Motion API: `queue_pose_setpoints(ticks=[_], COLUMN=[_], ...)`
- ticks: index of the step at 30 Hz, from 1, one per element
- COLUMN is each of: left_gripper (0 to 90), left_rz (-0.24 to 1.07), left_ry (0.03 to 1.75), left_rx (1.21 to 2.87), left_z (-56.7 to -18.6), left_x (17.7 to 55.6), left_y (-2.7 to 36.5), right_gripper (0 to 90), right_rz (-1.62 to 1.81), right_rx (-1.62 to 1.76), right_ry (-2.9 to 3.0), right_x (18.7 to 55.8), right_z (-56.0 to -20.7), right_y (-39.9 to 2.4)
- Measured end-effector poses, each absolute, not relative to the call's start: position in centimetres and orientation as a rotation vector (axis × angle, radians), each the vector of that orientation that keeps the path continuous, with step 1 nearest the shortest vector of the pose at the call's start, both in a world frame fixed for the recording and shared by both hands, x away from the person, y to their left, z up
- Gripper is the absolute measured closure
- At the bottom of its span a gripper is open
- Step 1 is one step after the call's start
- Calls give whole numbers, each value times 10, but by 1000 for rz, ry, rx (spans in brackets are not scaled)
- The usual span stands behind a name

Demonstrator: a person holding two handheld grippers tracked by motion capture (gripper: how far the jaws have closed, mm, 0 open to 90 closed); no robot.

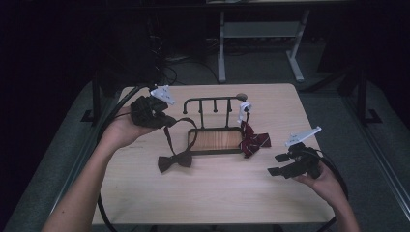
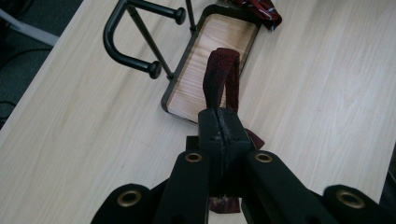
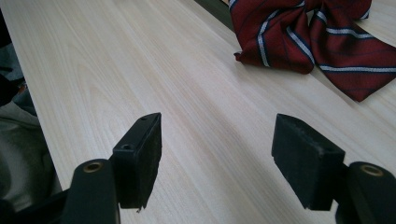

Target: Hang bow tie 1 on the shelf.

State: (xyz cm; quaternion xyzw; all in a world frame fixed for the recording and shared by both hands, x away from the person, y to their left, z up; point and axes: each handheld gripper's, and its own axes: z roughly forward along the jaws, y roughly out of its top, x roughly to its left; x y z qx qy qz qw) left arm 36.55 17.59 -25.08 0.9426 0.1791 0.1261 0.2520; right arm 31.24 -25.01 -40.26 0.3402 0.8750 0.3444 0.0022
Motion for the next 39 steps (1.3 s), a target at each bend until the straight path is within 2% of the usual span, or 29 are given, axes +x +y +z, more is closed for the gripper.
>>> queue_pose_setpoints(ticks=[24, 39], left_gripper=[899, 898], left_rz=[352, 366], left_ry=[527, 638], left_rx=[2587, 2608], left_z=[-246, -255], left_x=[394, 424], left_y=[171, 177], right_gripper=[331, 331], right_rz=[1096, 1095], right_rx=[1083, 1069], right_ry=[2726, 2726], right_x=[311, 311], right_z=[-401, -400], right_y=[-255, -257])
